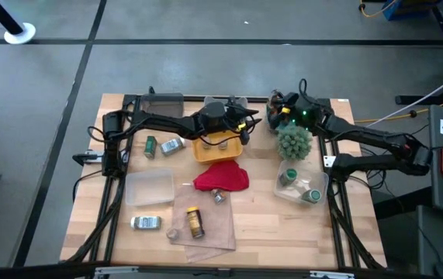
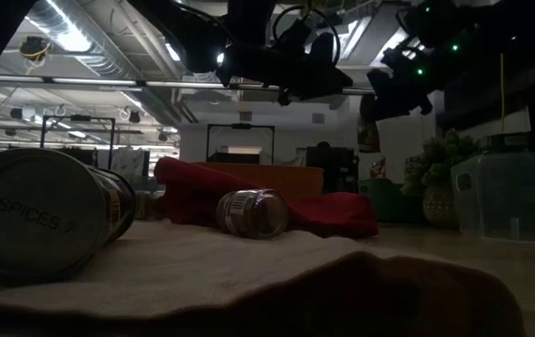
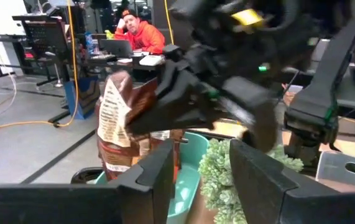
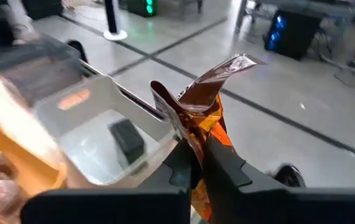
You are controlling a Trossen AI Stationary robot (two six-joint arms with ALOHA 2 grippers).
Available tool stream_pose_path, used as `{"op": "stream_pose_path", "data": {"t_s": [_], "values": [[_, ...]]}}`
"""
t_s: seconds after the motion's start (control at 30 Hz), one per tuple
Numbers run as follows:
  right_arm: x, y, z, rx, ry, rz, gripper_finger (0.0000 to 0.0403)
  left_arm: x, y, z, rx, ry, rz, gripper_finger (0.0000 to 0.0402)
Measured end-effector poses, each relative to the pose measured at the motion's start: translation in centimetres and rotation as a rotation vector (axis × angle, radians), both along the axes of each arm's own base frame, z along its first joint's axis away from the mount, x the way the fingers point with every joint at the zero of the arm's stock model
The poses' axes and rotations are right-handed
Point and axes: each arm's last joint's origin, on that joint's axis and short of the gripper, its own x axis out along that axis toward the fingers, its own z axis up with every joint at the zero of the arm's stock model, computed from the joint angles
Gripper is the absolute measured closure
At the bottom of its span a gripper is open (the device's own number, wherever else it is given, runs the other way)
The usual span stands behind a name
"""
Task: Sort spices by type
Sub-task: Put the brown seasoning pack into the green bin
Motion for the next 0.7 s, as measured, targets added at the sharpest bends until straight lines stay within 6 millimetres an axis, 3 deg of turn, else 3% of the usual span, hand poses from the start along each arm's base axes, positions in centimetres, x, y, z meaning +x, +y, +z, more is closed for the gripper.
{"op": "stream_pose_path", "data": {"t_s": [0.2,0.47,0.7], "values": [[-1.2,-1.2,0.1,0.024,-0.009,-0.021,0.0386,0.0,0.0,-0.2,-0.005,0.021,0.002,0.0261],[-3.6,-1.3,1.7,-0.008,-0.047,-0.086,0.0382,0.0,0.0,-0.2,-0.005,0.022,0.002,0.0261],[-4.7,-1.6,1.0,0.055,0.017,-0.139,0.0379,0.0,0.0,-0.2,-0.005,0.022,0.002,0.0261]]}}
